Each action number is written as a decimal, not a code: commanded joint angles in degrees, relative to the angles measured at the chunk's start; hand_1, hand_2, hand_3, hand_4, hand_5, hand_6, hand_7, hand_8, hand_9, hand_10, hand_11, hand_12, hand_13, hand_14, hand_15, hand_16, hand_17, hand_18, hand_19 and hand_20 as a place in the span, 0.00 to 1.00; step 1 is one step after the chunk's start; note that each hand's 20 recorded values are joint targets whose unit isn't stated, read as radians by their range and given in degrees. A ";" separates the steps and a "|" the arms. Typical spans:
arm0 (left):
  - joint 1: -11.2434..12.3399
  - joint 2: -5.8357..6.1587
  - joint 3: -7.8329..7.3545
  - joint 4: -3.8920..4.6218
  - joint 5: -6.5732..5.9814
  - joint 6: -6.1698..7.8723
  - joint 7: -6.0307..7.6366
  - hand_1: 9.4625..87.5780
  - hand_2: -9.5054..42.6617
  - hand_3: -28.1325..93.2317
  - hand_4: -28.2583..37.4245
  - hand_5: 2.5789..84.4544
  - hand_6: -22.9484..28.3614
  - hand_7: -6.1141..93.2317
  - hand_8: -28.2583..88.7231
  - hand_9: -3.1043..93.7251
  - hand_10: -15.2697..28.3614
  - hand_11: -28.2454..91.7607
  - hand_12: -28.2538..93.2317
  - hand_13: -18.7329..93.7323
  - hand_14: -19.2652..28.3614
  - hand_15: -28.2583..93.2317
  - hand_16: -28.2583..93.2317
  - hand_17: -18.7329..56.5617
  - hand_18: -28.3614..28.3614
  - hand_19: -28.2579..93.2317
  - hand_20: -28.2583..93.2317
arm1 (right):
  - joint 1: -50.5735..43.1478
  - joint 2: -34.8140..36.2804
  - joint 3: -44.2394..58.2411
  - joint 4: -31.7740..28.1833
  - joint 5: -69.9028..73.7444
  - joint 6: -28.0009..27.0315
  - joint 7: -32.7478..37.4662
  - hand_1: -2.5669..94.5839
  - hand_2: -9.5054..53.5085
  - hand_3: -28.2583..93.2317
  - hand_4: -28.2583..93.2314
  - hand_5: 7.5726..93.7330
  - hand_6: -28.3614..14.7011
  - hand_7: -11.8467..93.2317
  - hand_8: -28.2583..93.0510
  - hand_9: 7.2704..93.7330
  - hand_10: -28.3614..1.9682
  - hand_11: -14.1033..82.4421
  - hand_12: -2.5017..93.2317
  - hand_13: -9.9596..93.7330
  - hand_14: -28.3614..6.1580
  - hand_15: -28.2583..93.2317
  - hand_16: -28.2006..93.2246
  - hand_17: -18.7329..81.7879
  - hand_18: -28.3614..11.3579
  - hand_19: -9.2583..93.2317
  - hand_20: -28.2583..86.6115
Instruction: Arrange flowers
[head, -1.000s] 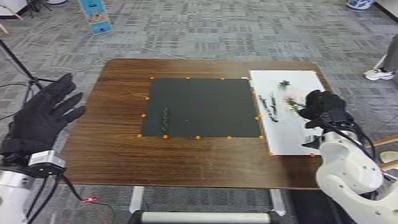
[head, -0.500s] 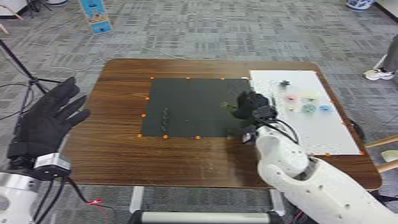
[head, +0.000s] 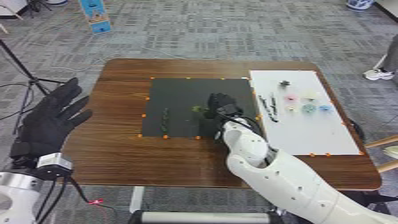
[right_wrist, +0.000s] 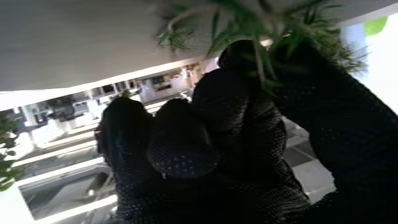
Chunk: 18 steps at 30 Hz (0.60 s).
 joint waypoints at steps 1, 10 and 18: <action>-0.35 0.18 0.42 0.24 -0.07 0.08 -0.63 0.21 0.00 0.74 0.00 0.24 0.45 0.26 0.15 0.22 0.52 0.35 0.38 0.31 0.65 0.33 0.26 0.10 0.84 0.53 0.29 | 0.48 -2.90 -0.92 0.16 0.06 -3.08 1.51 0.44 0.00 0.91 0.16 0.73 0.59 0.66 0.45 0.81 0.53 0.72 0.56 0.82 0.54 0.93 0.55 0.67 0.17 1.00 0.88; -0.79 0.85 0.66 0.49 -0.09 -0.39 -1.04 0.21 0.00 0.74 0.00 0.25 0.45 0.26 0.14 0.22 0.52 0.35 0.37 0.31 0.65 0.34 0.25 0.11 0.84 0.54 0.29 | -0.69 -5.12 -0.06 -0.73 1.00 -5.21 2.44 0.45 0.00 0.90 0.15 0.74 0.61 0.64 0.45 0.82 0.53 0.72 0.54 0.83 0.56 0.92 0.55 0.68 0.17 1.00 0.88; -1.89 1.67 1.64 0.96 -0.18 -0.84 -1.66 0.21 0.00 0.74 0.00 0.24 0.45 0.27 0.14 0.22 0.51 0.36 0.37 0.31 0.65 0.34 0.25 0.11 0.84 0.54 0.29 | 0.76 -8.10 -0.75 2.70 0.73 -4.91 3.89 0.48 0.00 0.88 0.10 0.77 0.63 0.58 0.45 0.82 0.52 0.72 0.50 0.84 0.58 0.91 0.55 0.70 0.18 1.00 0.87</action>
